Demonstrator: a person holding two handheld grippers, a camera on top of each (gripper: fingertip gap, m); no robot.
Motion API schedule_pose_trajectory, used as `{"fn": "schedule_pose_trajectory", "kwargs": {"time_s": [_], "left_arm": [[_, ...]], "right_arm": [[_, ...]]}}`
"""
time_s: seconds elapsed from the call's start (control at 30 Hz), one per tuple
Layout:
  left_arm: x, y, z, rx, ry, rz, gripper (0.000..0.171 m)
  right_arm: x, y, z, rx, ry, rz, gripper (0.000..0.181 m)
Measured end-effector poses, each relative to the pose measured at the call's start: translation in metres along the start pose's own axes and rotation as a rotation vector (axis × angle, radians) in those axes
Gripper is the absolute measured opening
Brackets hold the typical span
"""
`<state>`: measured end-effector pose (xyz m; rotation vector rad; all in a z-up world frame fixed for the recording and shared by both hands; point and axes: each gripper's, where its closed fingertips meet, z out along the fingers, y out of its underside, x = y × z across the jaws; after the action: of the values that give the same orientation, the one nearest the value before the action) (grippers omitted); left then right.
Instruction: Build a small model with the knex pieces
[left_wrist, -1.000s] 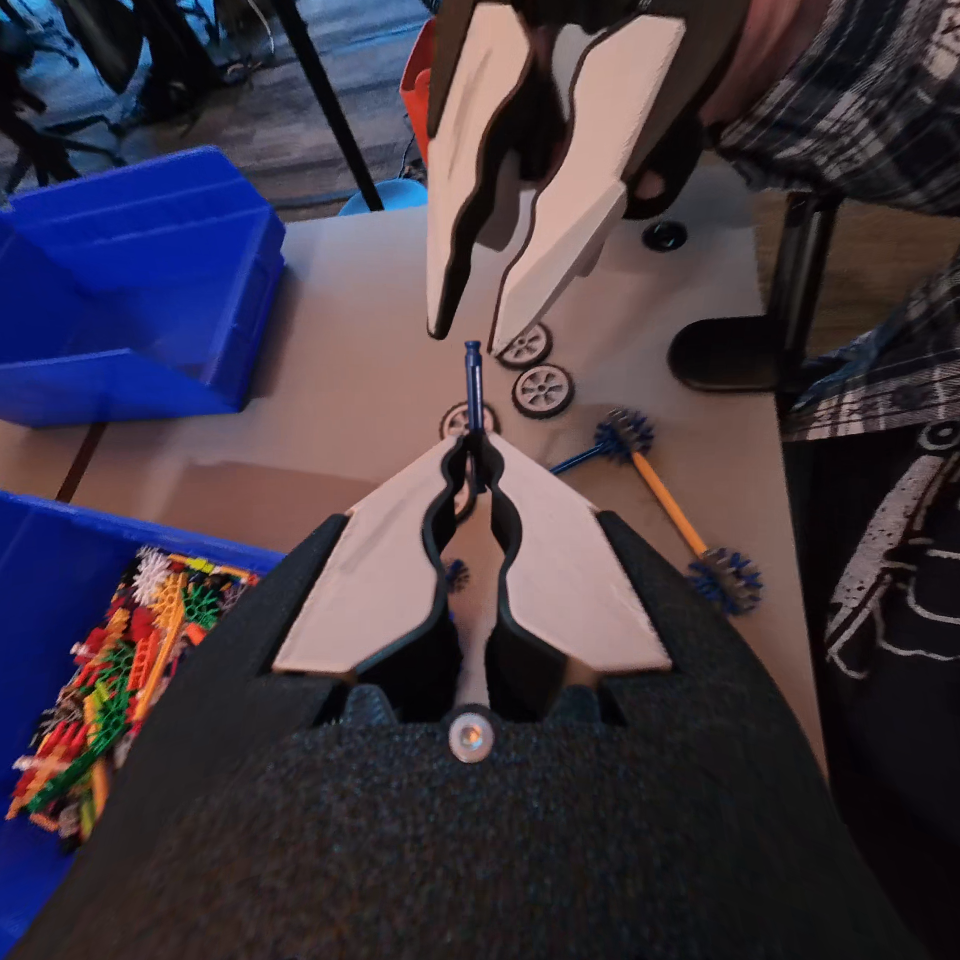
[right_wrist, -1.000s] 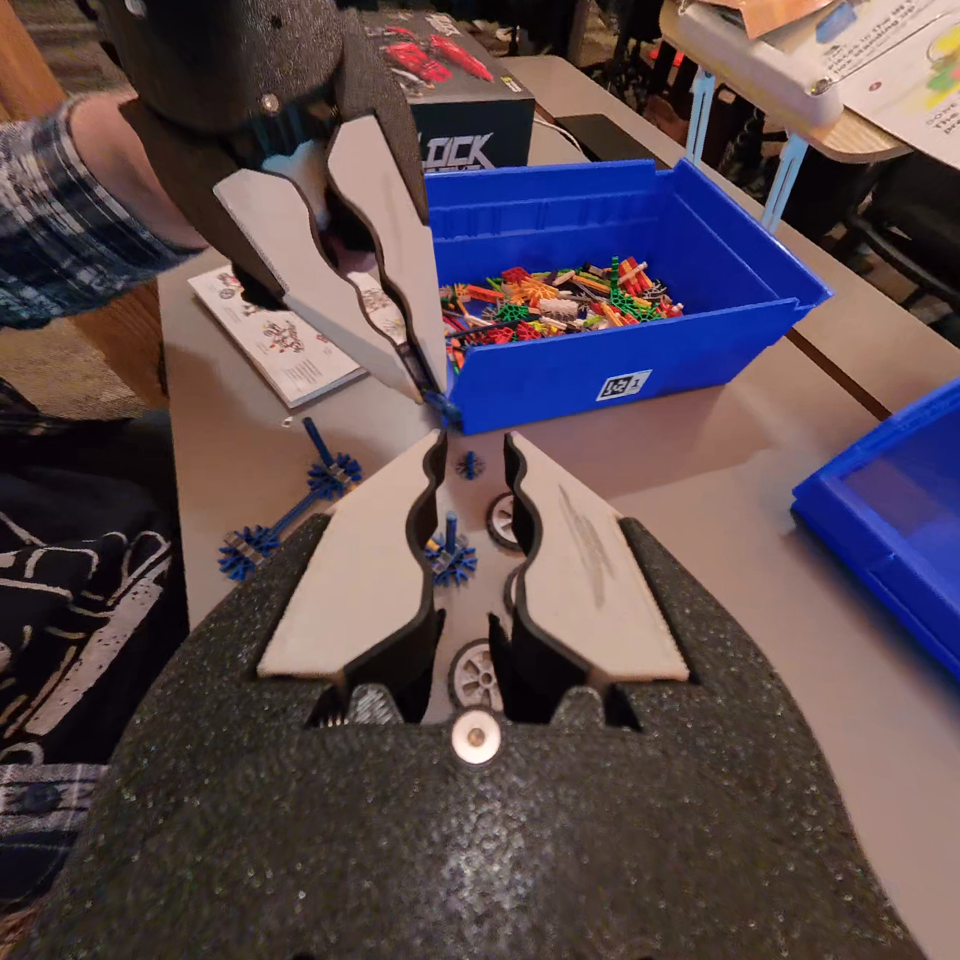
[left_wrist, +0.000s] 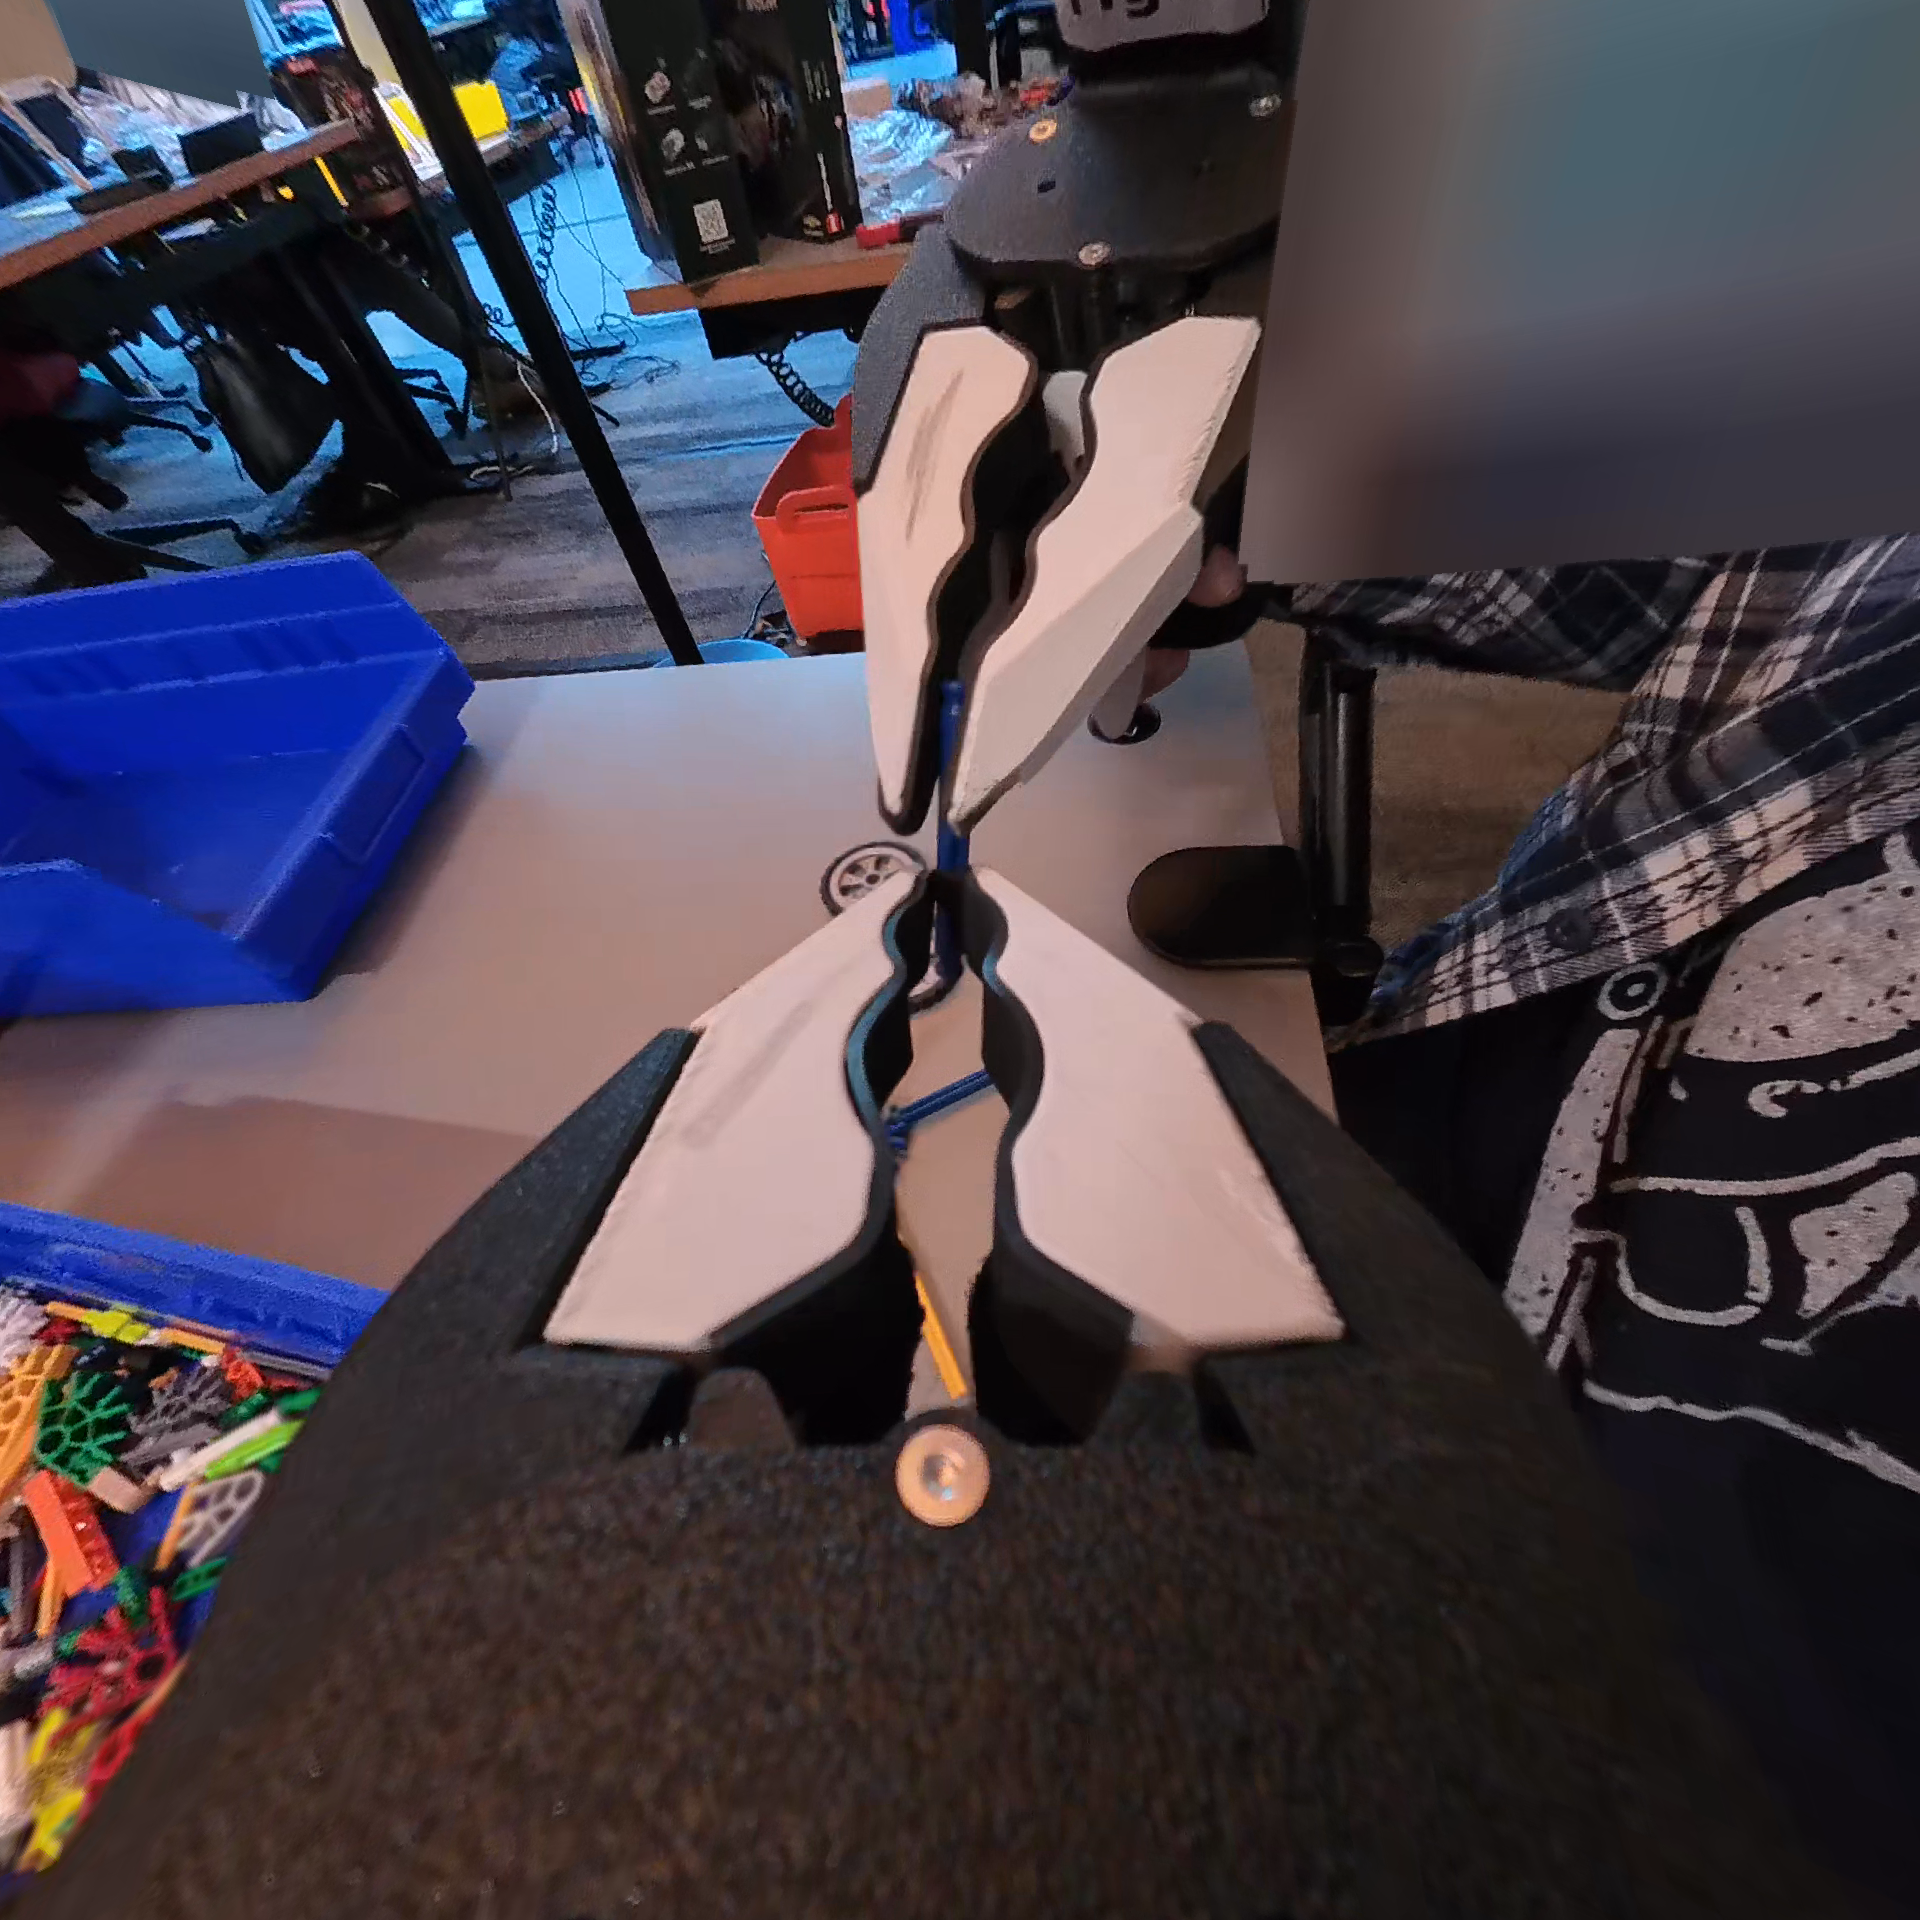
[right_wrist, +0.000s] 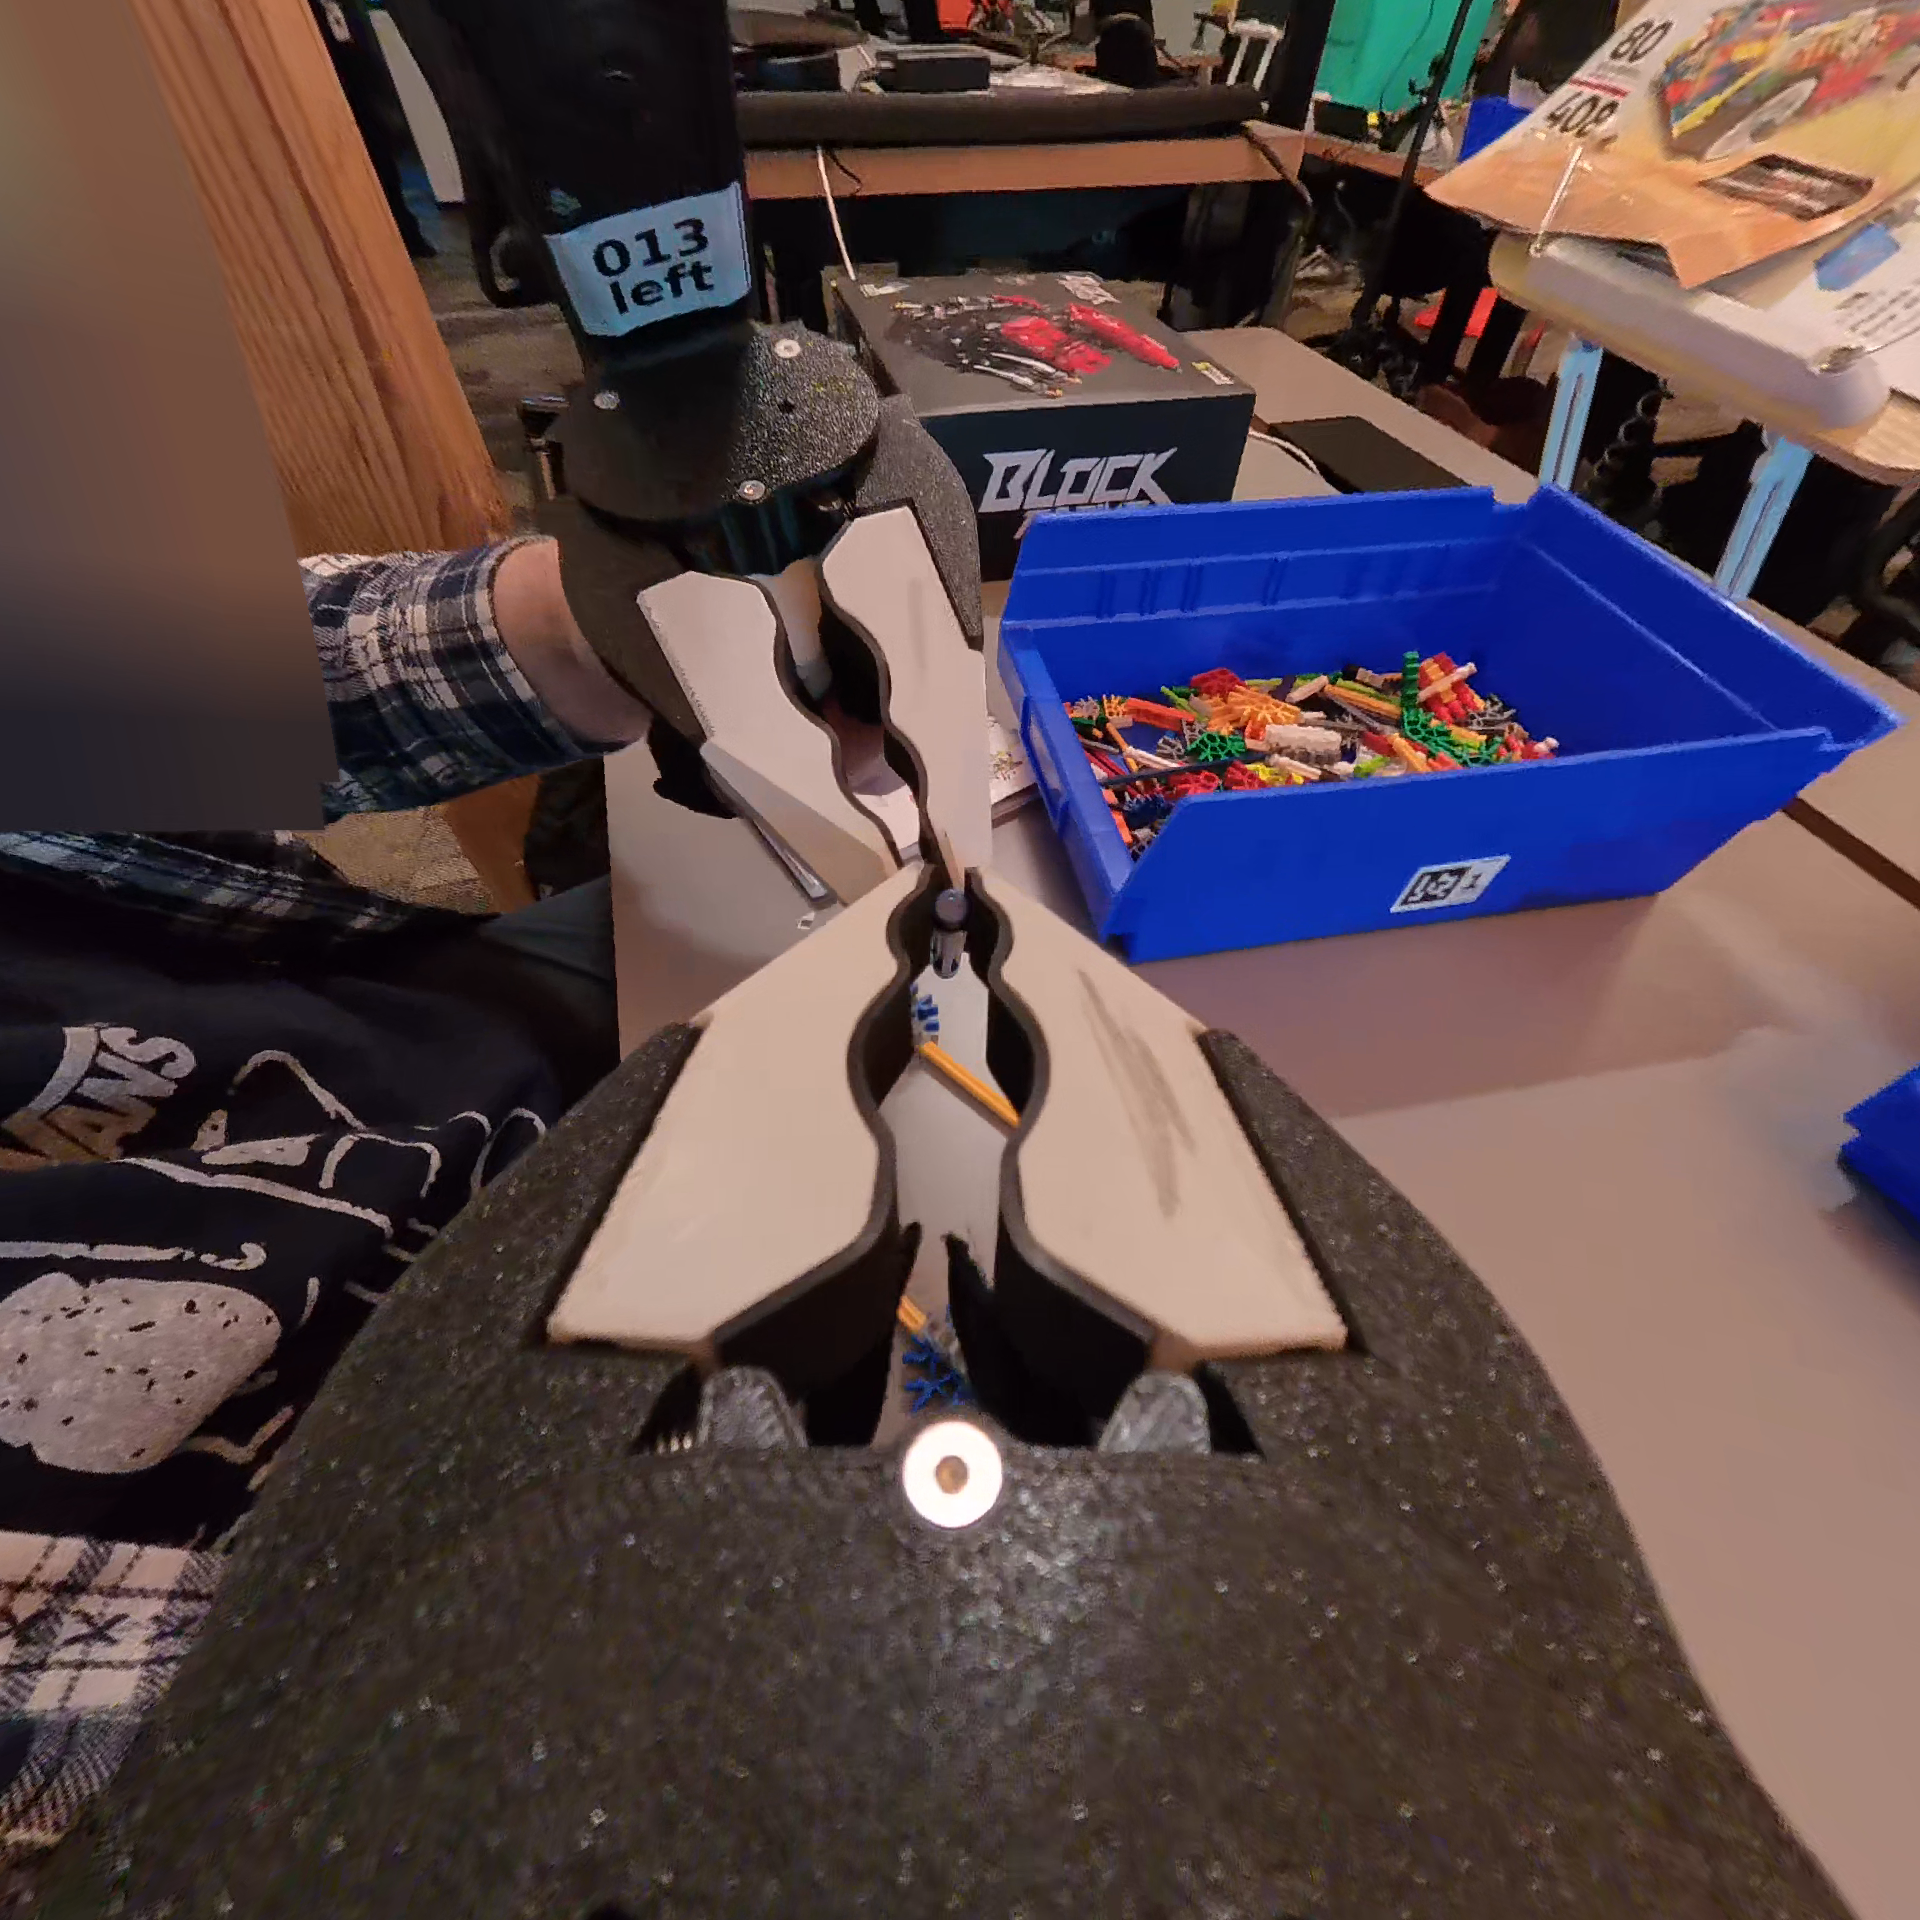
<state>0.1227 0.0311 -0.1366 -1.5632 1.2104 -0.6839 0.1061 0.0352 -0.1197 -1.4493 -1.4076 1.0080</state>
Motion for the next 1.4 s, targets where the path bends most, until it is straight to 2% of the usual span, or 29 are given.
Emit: {"fn": "schedule_pose_trajectory", "kwargs": {"time_s": [0.17,0.33,0.47,0.67,0.8,0.93,1.13,1.27,1.4], "left_arm": [[0.003,0.001,-0.013,0.018,-0.037,-0.026,0.004],[0.008,0.01,-0.038,0.002,-0.135,-0.016,0.019],[0.026,0.047,-0.046,-0.09,-0.178,-0.04,0.026],[0.072,0.1,-0.026,-0.204,-0.159,-0.132,0.029],[0.077,0.12,-0.014,-0.279,-0.2,-0.174,0.03],[0.074,0.13,-0.009,-0.326,-0.236,-0.161,0.029],[0.07,0.138,-0.006,-0.384,-0.245,-0.146,0.019],[0.072,0.139,-0.005,-0.387,-0.22,-0.151,0.01],[0.072,0.139,-0.005,-0.386,-0.218,-0.151,0.01]], "right_arm": [[-0.008,-0.006,0.007,-0.006,-0.022,-0.026,0.004],[-0.018,0.004,0.012,-0.043,-0.042,-0.041,0.004],[-0.029,0.029,0.019,-0.148,-0.064,-0.085,0.004],[-0.059,0.069,0.04,-0.29,-0.171,-0.116,0.005],[-0.067,0.083,0.05,-0.341,-0.196,-0.137,0.004],[-0.07,0.093,0.057,-0.37,-0.211,-0.137,0.004],[-0.074,0.099,0.063,-0.382,-0.23,-0.129,0.004],[-0.076,0.099,0.065,-0.389,-0.243,-0.128,0.004],[-0.076,0.099,0.066,-0.397,-0.255,-0.096,0.004]]}}
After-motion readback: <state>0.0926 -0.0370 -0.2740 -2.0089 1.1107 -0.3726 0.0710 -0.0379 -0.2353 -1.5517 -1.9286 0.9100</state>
